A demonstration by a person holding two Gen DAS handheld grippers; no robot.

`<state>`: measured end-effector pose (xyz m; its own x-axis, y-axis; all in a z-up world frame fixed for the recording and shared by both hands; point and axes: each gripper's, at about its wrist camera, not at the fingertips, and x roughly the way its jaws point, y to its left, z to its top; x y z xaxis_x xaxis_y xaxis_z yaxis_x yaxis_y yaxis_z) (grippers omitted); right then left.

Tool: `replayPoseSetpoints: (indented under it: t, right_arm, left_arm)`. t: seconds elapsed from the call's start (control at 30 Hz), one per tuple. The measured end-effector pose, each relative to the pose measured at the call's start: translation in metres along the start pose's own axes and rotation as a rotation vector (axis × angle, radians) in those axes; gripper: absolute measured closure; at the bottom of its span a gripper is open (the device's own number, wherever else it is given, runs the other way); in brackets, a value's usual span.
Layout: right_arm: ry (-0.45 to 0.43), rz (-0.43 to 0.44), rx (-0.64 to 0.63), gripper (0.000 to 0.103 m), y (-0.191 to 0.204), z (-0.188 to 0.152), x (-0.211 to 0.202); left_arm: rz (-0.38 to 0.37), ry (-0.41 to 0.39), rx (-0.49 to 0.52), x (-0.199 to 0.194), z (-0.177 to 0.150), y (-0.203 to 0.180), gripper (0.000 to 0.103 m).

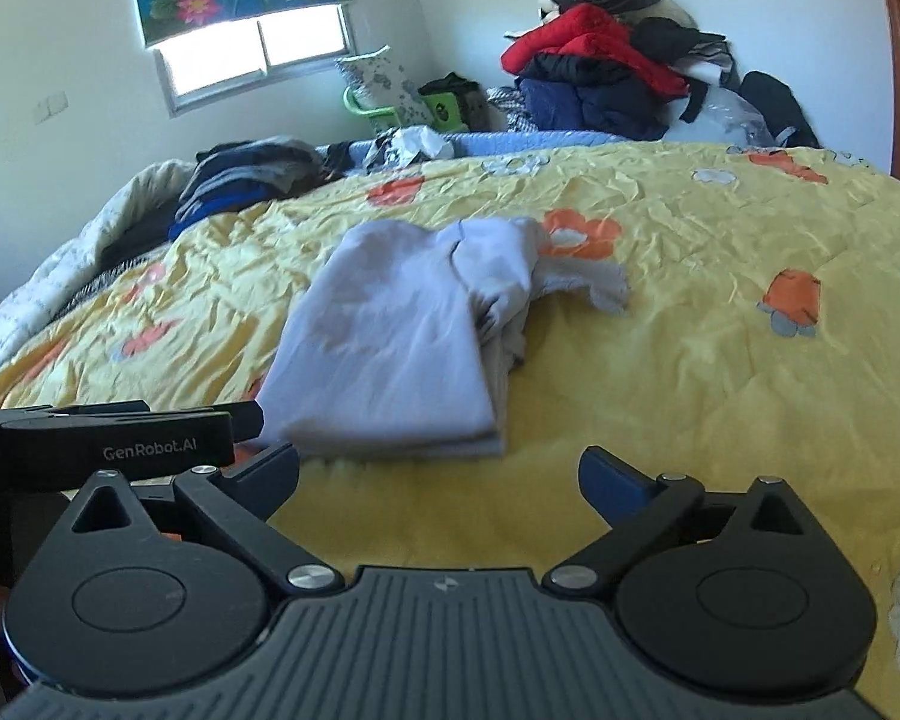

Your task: Fold small clothes

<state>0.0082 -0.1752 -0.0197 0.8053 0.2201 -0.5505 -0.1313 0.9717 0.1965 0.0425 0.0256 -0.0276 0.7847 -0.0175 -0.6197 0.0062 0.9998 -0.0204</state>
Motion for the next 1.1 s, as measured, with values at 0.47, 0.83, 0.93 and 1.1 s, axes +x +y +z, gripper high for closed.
replayPoseSetpoints:
  t: [0.47, 0.83, 0.93, 1.1]
  right_arm:
    - [0.035, -0.067, -0.025, 0.001, 0.004, -0.025, -0.008]
    - [0.042, -0.087, -0.048, 0.001, 0.007, -0.036, -0.005]
    - [0.043, -0.086, -0.053, 0.001, 0.007, -0.037, -0.004]
    - [0.036, -0.088, -0.052, 0.001, 0.006, -0.037, -0.005]
  left_arm:
    - [-0.012, 0.024, 0.011, 0.001, -0.026, 0.008, 0.012]
    - [-0.007, 0.009, 0.045, 0.003, -0.036, 0.003, 0.001]
    - [0.001, 0.005, 0.046, 0.002, -0.037, 0.002, 0.0]
    - [0.015, -0.001, 0.036, 0.0, -0.039, 0.005, 0.0]
